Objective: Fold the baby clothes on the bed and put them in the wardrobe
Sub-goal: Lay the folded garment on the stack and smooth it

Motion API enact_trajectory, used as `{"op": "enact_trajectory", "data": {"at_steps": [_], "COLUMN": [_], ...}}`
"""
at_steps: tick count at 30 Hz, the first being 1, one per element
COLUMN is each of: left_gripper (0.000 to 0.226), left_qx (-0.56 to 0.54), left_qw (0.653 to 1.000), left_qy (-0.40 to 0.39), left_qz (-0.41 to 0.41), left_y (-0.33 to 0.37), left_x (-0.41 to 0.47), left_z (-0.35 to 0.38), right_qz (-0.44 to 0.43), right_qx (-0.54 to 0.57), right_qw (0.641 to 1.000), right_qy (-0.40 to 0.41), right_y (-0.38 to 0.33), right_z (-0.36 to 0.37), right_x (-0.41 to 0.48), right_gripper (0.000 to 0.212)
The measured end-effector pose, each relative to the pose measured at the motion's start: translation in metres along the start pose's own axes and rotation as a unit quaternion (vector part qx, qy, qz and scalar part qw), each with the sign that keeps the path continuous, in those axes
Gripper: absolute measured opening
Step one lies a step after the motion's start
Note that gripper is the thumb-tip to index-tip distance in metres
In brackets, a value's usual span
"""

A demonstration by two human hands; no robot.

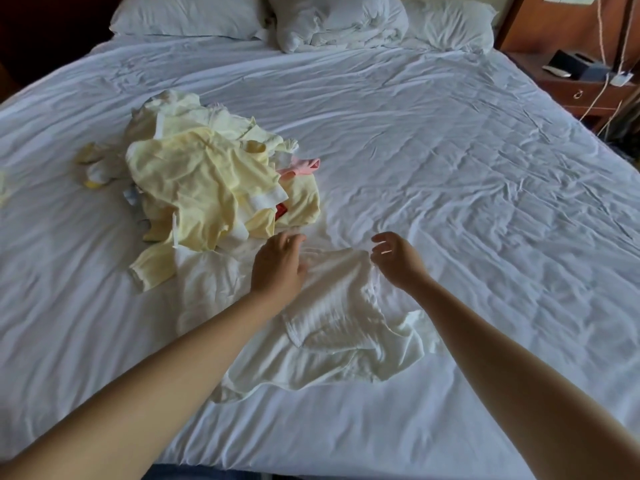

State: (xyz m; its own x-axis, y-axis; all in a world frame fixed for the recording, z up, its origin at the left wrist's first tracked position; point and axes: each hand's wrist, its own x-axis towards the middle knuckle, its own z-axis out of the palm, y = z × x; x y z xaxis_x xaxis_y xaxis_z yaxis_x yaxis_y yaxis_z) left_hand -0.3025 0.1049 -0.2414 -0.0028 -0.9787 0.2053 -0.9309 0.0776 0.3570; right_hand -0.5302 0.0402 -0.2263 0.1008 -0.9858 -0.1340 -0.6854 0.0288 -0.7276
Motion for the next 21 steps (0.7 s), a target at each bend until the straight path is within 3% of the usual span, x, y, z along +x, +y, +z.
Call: {"op": "enact_trajectory", "data": {"at_steps": [5,10,13,17,21], "left_gripper": [0.015,0.046,0.049,0.031,0.024], "left_qx": [-0.072,-0.01,0.026,0.024,-0.013], "left_qw": [0.989,0.985,0.987,0.995,0.999], "left_qy": [0.043,0.023,-0.002,-0.035,-0.047], "left_qz": [0.12,0.172,0.159,0.089,-0.002], "left_y": [0.03,0.043,0.052,0.075,0.084], "left_x": [-0.056,-0.104,-0.116,-0.126,-0.134], "left_z": [-0.002,0.009,0.012,0.01,0.012], "right_qz": [-0.109,-0.182,-0.17,-0.133,-0.134], "right_qx": [-0.083,-0.123,-0.14,-0.196,-0.231], "right_qw": [0.99,0.975,0.975,0.971,0.964], "right_qy": [0.024,0.017,-0.008,-0.034,-0.018], "right_y": [0.014,0.035,0.047,0.053,0.051], "right_z": [-0.004,-0.014,-0.017,-0.015,-0.016], "right_x": [-0.057,-0.11,-0.125,-0.134,-0.133], "right_gripper": [0.028,0.009,0.017,0.04,0.035]}}
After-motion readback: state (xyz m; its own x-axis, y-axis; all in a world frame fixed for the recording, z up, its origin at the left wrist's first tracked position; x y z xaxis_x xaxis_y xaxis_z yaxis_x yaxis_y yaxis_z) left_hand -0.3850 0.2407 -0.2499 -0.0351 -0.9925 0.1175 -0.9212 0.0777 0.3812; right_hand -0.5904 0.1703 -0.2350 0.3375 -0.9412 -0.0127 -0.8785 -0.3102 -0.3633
